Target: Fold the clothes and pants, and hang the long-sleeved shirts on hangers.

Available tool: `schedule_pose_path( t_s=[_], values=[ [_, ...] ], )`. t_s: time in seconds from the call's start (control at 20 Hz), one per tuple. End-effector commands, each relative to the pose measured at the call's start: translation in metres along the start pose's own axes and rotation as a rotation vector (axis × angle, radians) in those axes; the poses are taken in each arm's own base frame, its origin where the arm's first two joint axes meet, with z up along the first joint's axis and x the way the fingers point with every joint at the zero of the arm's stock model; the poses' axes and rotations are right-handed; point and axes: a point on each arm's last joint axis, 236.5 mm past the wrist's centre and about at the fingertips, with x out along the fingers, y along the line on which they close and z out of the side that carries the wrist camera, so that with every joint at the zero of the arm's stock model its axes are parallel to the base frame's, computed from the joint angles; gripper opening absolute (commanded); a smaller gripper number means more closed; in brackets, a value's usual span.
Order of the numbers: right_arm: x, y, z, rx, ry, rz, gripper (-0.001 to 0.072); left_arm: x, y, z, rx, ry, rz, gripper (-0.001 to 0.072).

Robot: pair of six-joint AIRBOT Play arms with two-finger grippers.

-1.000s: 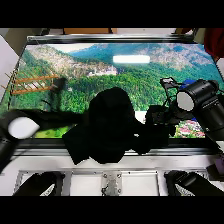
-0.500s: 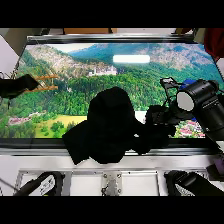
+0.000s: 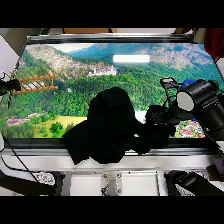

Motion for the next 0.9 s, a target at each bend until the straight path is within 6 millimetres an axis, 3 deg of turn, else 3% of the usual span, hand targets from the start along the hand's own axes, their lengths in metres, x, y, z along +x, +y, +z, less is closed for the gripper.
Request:
schedule_pose_path(
  t_s=[0.0,0.15,0.5,0.85],
  values=[
    [0.000,0.000,0.000,0.000,0.002,0.000,0.0015,0.044,0.032,0.022,0.086,-0.025,0.137,0.0718],
    [0.000,0.000,0.000,0.000,0.001,0.000,0.0015,0.075,0.050,0.027,0.077,-0.015,0.164,0.0718],
    [0.000,0.000,0.000,0.000,0.002,0.000,0.0015,0.128,0.087,-0.004,0.070,0.087,0.185,0.0717],
    [0.000,0.000,0.000,0.000,0.002,0.000,0.0015,0.164,0.094,-0.027,0.069,0.123,0.177,0.0718]
  ],
)
